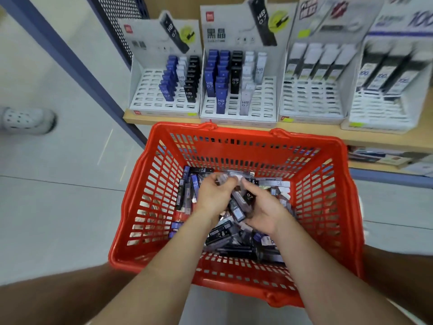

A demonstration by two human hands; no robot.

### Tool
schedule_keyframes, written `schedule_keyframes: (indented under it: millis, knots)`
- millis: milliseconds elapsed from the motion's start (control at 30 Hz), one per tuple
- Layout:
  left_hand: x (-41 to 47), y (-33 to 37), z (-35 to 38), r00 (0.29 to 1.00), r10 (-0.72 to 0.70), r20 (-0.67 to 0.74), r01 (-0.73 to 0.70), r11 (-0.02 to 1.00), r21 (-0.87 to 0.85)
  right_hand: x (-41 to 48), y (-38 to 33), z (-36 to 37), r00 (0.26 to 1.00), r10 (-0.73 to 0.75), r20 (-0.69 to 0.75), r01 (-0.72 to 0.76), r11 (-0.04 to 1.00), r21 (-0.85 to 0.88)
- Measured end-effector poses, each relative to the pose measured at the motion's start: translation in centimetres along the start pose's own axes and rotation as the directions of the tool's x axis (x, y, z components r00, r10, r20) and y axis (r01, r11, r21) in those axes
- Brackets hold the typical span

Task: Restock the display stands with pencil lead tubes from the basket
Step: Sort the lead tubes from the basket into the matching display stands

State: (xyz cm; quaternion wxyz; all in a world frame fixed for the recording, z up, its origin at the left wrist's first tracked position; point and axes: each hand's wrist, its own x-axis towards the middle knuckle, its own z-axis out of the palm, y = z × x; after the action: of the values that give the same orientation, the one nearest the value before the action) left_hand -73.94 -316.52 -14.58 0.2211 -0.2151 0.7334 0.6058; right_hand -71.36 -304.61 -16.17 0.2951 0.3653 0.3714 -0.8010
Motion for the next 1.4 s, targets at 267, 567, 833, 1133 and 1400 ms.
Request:
schedule_keyframes:
  millis: [267, 567, 833, 1133, 1400]
  knots:
    - [-0.8, 3.5, -1.0, 0.883, 0.454, -0.120, -0.389, 0.850, 0.354, -3.1, -3.1, 3.5, 0.984, -0.068, 0.167, 0.091, 0.987, -0.133]
    - [-2.3, 7.9, -2.3, 0.980, 0.185, -0.076, -0.200, 0.931, -0.306, -5.9, -4.3, 4.6, 0.910, -0.165, 0.379, 0.226, 0.967, -0.121]
    - [-3.0, 11.0, -5.3, 0.927, 0.375, 0.008, -0.341, 0.851, -0.399, -6.9, -6.4, 4.8, 0.906, -0.244, 0.345, 0.231, 0.970, 0.078]
    - [-4.5, 14.5, -6.9, 0.878, 0.451, 0.160, -0.350, 0.833, -0.428, -7.5, -8.3, 7.3, 0.800, -0.551, 0.237, 0.598, 0.766, -0.237]
    - [-3.4, 17.5, -8.1, 0.884, 0.466, 0.047, -0.466, 0.885, -0.006, -7.1, -10.2, 7.7, 0.743, -0.659, 0.119, 0.669, 0.732, -0.124]
